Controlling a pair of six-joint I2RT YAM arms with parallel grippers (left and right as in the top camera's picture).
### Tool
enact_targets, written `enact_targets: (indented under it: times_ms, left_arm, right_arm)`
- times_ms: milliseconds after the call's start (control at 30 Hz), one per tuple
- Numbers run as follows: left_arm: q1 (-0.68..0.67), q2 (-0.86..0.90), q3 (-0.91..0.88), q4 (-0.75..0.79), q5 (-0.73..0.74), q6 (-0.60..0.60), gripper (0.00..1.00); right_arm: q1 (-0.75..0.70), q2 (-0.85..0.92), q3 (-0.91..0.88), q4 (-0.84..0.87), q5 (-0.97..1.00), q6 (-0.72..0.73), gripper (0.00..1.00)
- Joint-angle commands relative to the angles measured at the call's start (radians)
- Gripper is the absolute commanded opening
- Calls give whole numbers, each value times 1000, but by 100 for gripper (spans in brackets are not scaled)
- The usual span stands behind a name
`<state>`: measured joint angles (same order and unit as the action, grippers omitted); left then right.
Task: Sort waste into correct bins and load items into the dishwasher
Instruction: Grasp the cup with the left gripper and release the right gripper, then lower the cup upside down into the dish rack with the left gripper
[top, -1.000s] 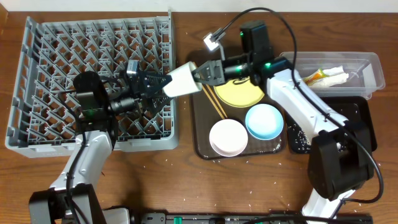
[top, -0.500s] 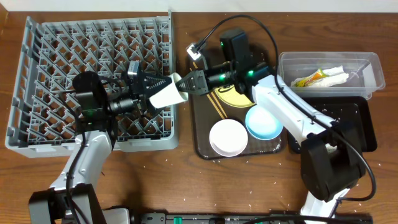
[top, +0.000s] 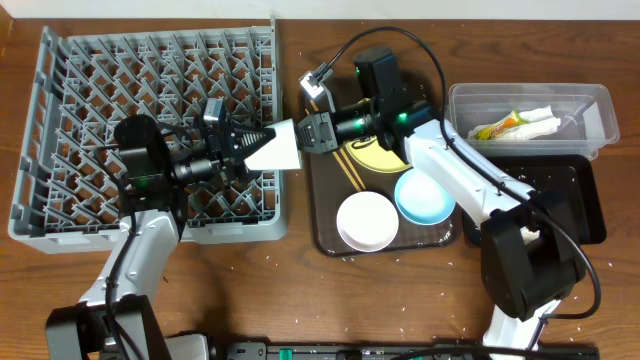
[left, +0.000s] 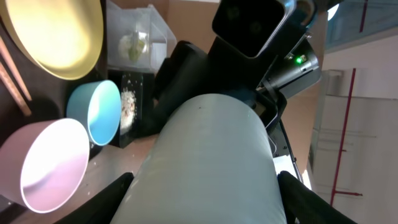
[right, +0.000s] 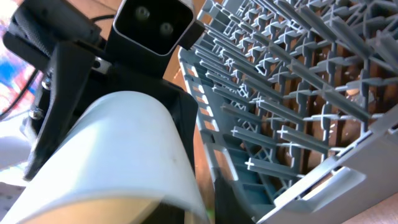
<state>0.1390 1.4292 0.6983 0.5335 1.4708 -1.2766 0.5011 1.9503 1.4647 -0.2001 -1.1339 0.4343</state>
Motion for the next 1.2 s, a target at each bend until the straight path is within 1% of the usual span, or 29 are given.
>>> enact_targets:
  times_ms: [0, 33, 167, 367, 433, 533, 667, 800, 933, 1000, 1100, 1167]
  left_arm:
    - [-11, 2, 9, 3, 22, 0, 48]
    - [-11, 2, 9, 4, 22, 0, 45]
    - [-11, 2, 9, 4, 22, 11, 44]
    - [-5, 2, 9, 4, -13, 23, 37]
    - [-5, 2, 9, 4, -62, 52, 36]
    - [-4, 2, 9, 3, -158, 80, 35]
    - [11, 2, 12, -2, -285, 106, 33]
    - [29, 2, 23, -41, -386, 140, 33]
    - [33, 1, 49, -122, -463, 189, 33]
    - [33, 0, 77, -195, -492, 232, 33]
    - [33, -7, 142, -354, -526, 330, 33]
    - [32, -19, 200, -497, -560, 416, 33]
  right_arm:
    - [12, 16, -1, 3, 19, -13, 40]
    - [3, 16, -1, 3, 19, -13, 45]
    - [-43, 15, -1, -6, 18, -24, 55]
    - [-184, 10, -1, -47, -19, -68, 63]
    - [-212, 2, -1, -91, -15, -123, 68]
    - [-233, -18, 0, -190, 20, -214, 71]
    - [-231, -47, 0, -314, 138, -312, 74]
    - [-222, -80, 0, -386, 254, -361, 77]
    - [-218, -113, 0, -422, 366, -365, 80]
    - [-218, -127, 0, -432, 408, -366, 83]
    - [-219, -145, 0, -444, 420, -399, 90]
    - [-219, -148, 0, -444, 420, -399, 93]
